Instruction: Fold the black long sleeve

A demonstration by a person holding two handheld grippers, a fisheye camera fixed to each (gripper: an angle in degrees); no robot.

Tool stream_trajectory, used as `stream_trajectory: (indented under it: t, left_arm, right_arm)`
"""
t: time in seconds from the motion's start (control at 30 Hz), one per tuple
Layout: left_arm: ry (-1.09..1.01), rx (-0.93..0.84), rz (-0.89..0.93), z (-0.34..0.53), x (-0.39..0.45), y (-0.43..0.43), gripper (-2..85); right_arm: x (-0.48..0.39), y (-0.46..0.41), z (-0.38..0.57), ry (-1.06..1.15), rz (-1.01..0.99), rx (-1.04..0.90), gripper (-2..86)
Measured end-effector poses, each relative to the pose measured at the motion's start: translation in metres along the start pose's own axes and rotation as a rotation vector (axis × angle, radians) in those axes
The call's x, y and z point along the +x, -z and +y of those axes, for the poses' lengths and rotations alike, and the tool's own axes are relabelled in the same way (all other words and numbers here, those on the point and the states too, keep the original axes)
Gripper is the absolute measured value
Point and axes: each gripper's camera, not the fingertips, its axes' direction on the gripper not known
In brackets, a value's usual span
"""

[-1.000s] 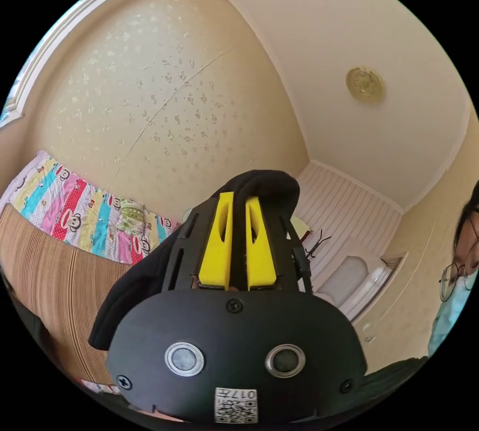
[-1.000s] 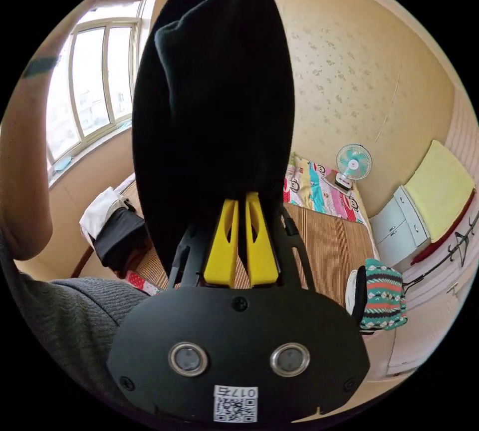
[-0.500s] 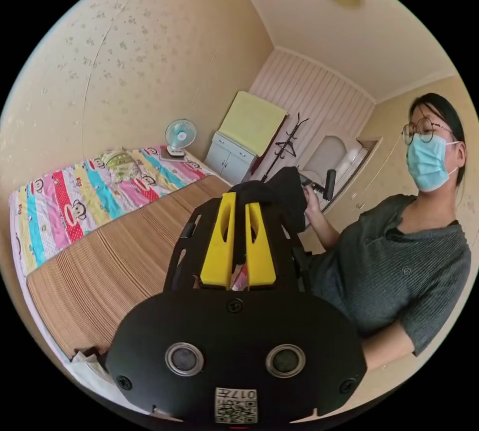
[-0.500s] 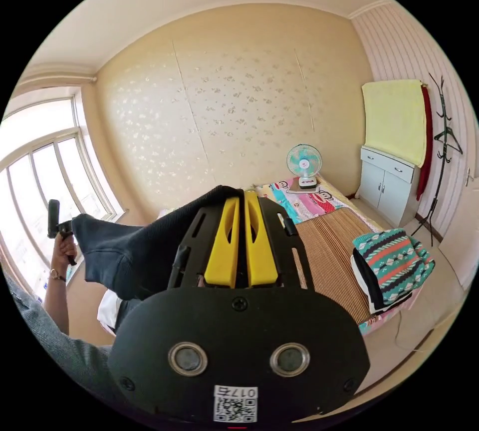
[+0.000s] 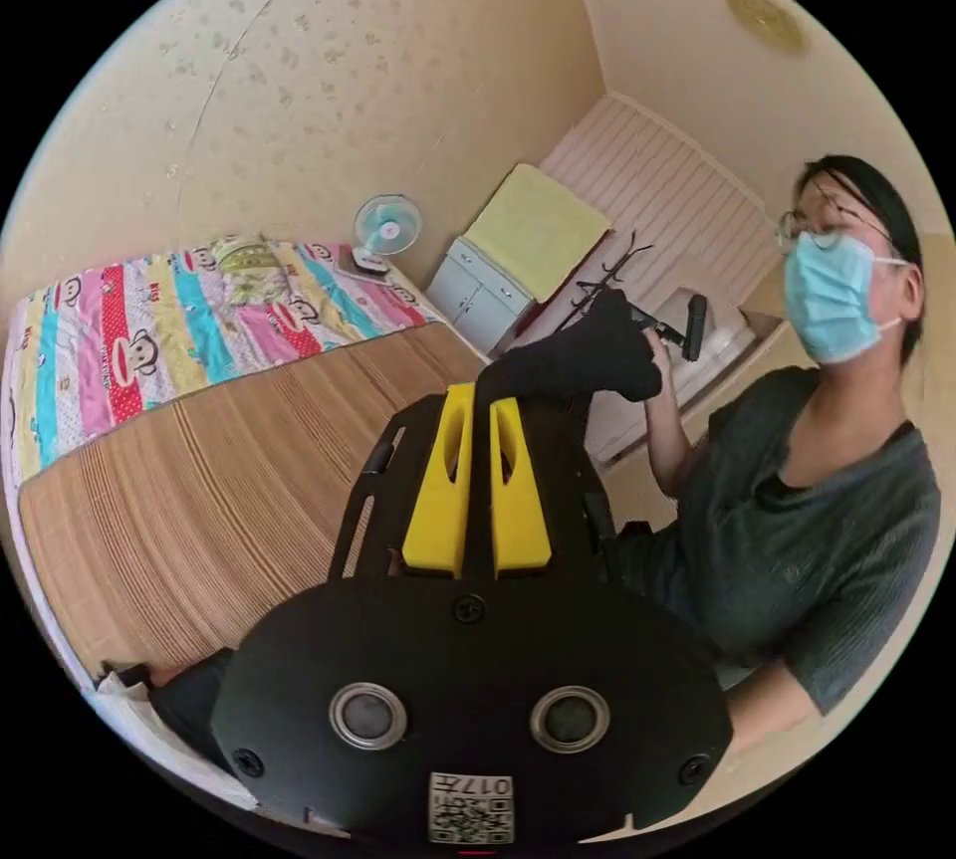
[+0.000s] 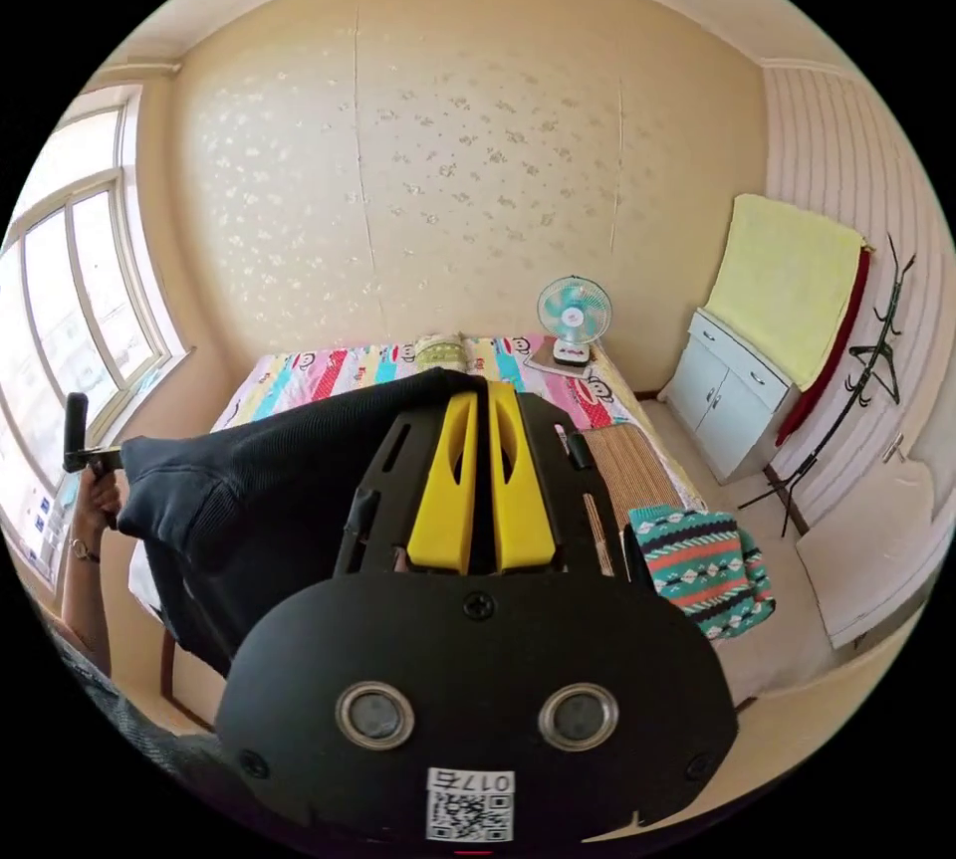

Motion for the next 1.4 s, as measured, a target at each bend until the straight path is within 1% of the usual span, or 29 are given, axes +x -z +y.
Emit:
stream_trajectory:
  t: [0.03, 0.07, 0.13, 0.2, 0.27, 0.33, 0.37, 0.4, 0.47, 0.53, 0.63, 0.7, 0.77, 0.83, 0.87, 0.9, 0.97, 1.0, 1.03, 1.07, 1.1, 1.13, 1.17, 1.2, 1.23, 1.27, 1.3, 1.33, 1.4]
  left_arm:
    - [0.038, -0.013, -0.025, -0.011, -0.021, -0.013, 1.2]
    - [0.122, -0.027, -0.054, -0.03, -0.068, -0.04, 1.5]
    - [0.331, -0.027, -0.09, -0.042, -0.15, -0.082, 2.3]
    - [0.676, -0.048, -0.203, -0.021, -0.244, -0.125, 3.7]
    - [0.749, -0.051, -0.29, 0.002, -0.267, -0.146, 4.3]
    - [0.659, -0.11, -0.282, 0.019, -0.265, -0.175, 5.3]
    - [0.587, -0.19, -0.294, 0.032, -0.254, -0.198, 5.9]
    - [0.525, -0.273, -0.342, 0.049, -0.241, -0.219, 6.6]
    - [0.478, -0.356, -0.435, 0.081, -0.221, -0.241, 7.8]
    - [0.509, -0.373, -0.499, 0.114, -0.212, -0.244, 9.4]
    - [0.711, -0.29, -0.445, 0.163, -0.223, -0.218, 12.9]
    - [0.854, -0.218, -0.481, 0.197, -0.239, -0.194, 13.9]
    - [0.91, -0.255, -0.525, 0.214, -0.255, -0.193, 14.2]
    - [0.89, -0.377, -0.522, 0.22, -0.274, -0.21, 14.0]
    - [0.814, -0.47, -0.561, 0.215, -0.281, -0.22, 13.2]
    - [0.668, -0.597, -0.629, 0.203, -0.283, -0.227, 11.8]
    - [0.454, -0.766, -0.618, 0.186, -0.286, -0.228, 7.6]
    - [0.392, -0.826, -0.618, 0.176, -0.292, -0.214, 5.0]
    - [0.383, -0.831, -0.621, 0.169, -0.295, -0.2, 3.7]
    - [0.404, -0.777, -0.657, 0.152, -0.303, -0.162, 3.2]
    - [0.456, -0.653, -0.707, 0.134, -0.31, -0.111, 2.8]
    - [0.497, -0.58, -0.732, 0.127, -0.313, -0.084, 2.7]
    - [0.609, -0.438, -0.799, 0.12, -0.319, -0.03, 2.6]
    - [0.739, -0.296, -0.876, 0.123, -0.323, 0.02, 2.5]
    - [0.8, -0.222, -0.921, 0.129, -0.322, 0.041, 2.5]
    - [0.908, -0.079, -1.011, 0.145, -0.317, 0.076, 2.5]
    - [0.987, 0.031, -1.047, 0.163, -0.31, 0.094, 5.8]
    - [1.026, 0.074, -1.034, 0.172, -0.307, 0.098, 7.4]
    - [1.015, 0.134, -0.844, 0.196, -0.302, 0.075, 13.2]
  right_arm:
    - [0.0, -0.064, -0.019, 0.036, -0.008, -0.081, 3.3]
    - [-0.002, -0.101, -0.027, 0.054, -0.006, -0.126, 3.4]
    - [-0.028, -0.253, -0.039, 0.156, 0.064, -0.266, 3.7]
    - [-0.051, -0.346, -0.031, 0.201, 0.046, -0.407, 4.0]
    - [-0.07, -0.395, -0.012, 0.227, 0.033, -0.48, 4.9]
    - [-0.086, -0.417, 0.019, 0.266, -0.055, -0.523, 6.4]
    - [-0.086, -0.423, 0.029, 0.275, -0.061, -0.551, 6.7]
    - [-0.081, -0.435, 0.051, 0.274, -0.073, -0.618, 7.4]
    - [-0.06, -0.453, 0.085, 0.242, -0.078, -0.718, 8.4]
    - [-0.02, -0.476, 0.125, 0.195, 0.018, -0.841, 10.0]
    - [0.024, -0.496, 0.155, 0.155, 0.108, -0.93, 11.6]
    - [0.041, -0.51, 0.162, 0.158, 0.113, -0.964, 11.3]
    - [0.051, -0.53, 0.165, 0.176, 0.108, -1.015, 10.0]
    - [0.059, -0.555, 0.155, 0.194, 0.049, -1.061, 7.8]
    - [0.059, -0.56, 0.152, 0.222, 0.032, -1.082, 7.3]
    - [0.057, -0.571, 0.143, 0.309, -0.022, -1.138, 5.9]
    - [0.059, -0.58, 0.126, 0.468, -0.084, -1.199, 4.7]
    - [0.068, -0.579, 0.11, 0.556, -0.086, -1.191, 4.3]
    - [0.085, -0.578, 0.087, 0.609, -0.002, -1.149, 4.2]
    - [0.097, -0.578, 0.074, 0.608, 0.049, -1.117, 4.2]
    - [0.127, -0.576, 0.042, 0.533, 0.155, -1.038, 4.2]
    - [0.166, -0.572, 0.01, 0.38, 0.249, -0.954, 4.4]
    - [0.185, -0.569, -0.003, 0.297, 0.284, -0.915, 4.5]
    - [0.22, -0.561, -0.019, 0.142, 0.324, -0.846, 4.9]
    - [0.246, -0.557, -0.023, 0.01, 0.372, -0.813, 5.6]
    - [0.254, -0.556, -0.022, -0.043, 0.402, -0.805, 6.0]
    - [0.258, -0.554, -0.015, -0.096, 0.417, -0.792, 6.8]
    - [0.248, -0.554, -0.006, -0.08, 0.371, -0.772, 7.6]
    - [0.218, -0.558, 0.014, -0.032, 0.26, -0.775, 8.9]
